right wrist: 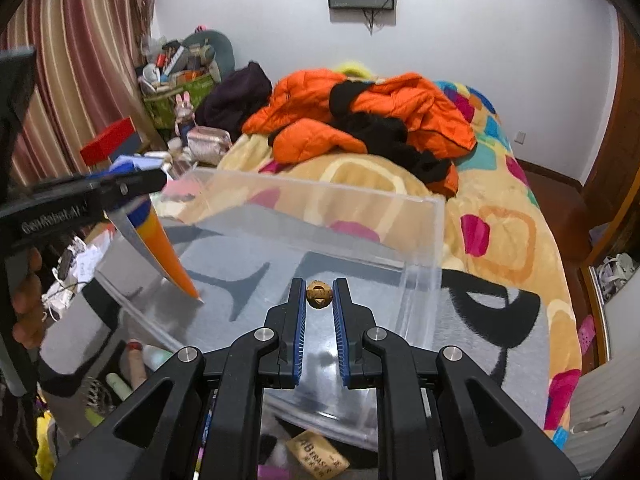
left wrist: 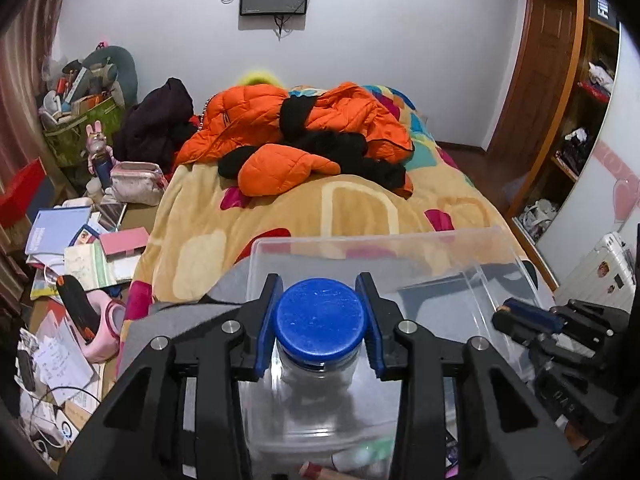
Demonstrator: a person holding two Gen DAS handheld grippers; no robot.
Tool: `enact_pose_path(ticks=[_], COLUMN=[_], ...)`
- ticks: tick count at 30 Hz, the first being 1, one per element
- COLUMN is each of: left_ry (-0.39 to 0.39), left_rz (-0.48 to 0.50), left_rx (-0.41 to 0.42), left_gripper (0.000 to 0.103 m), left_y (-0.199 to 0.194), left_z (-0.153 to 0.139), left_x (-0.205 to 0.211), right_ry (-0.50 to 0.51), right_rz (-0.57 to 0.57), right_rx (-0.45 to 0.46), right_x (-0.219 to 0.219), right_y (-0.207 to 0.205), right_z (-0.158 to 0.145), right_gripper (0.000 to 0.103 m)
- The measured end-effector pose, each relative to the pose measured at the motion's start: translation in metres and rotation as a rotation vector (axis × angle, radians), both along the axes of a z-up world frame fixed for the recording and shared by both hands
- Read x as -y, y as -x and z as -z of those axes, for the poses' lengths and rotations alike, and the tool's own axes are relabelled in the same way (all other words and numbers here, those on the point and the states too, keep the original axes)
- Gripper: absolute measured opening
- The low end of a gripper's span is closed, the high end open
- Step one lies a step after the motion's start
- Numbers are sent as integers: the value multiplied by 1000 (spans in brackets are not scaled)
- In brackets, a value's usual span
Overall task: Organize objects
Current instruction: 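Carry the sunscreen tube into the clear box and open the left gripper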
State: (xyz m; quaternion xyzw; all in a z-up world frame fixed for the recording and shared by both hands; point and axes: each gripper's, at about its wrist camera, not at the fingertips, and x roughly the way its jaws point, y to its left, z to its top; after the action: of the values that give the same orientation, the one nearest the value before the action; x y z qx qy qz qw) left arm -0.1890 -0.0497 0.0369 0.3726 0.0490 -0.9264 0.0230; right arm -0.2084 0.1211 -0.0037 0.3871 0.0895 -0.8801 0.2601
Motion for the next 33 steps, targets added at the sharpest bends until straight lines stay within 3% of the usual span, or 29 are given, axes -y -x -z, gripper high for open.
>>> enact_pose_path(ticks=[5,11,13,20,26,28,30,31,33], left_ry=[53,56,97,59,89,88,88,91,100], left_rz=[4,31,17,49,49,53,59,62,65], left_rx=[24,160,163,210,176,164,148,139,113], left_gripper=[37,37,38,37,37,37,38,40,49], left_y=[22,52,55,57,48,44,38,36,28], left_z=[7,41,50,58,53,50,45,43,36], left_x=[-7,-15,-18,-19,-25,-26,-28,-29,-32], right_ry=[-39,-92,-107,-111,-103,-104,-95,-91,-91], right_rz=[-2,-23,-31,-46,-48,-43,-44,-49,-53], right_rx=[21,14,16,49,53,50,39,33,11], right_x=[7,18,21,30,31,31,28,27,25], right_y=[10,11,11,17,13,13,9,7,0], right_z=[10,16,18,26,26,24,21,19,14], right_gripper=[12,12,12,12,12,16,28,30,38])
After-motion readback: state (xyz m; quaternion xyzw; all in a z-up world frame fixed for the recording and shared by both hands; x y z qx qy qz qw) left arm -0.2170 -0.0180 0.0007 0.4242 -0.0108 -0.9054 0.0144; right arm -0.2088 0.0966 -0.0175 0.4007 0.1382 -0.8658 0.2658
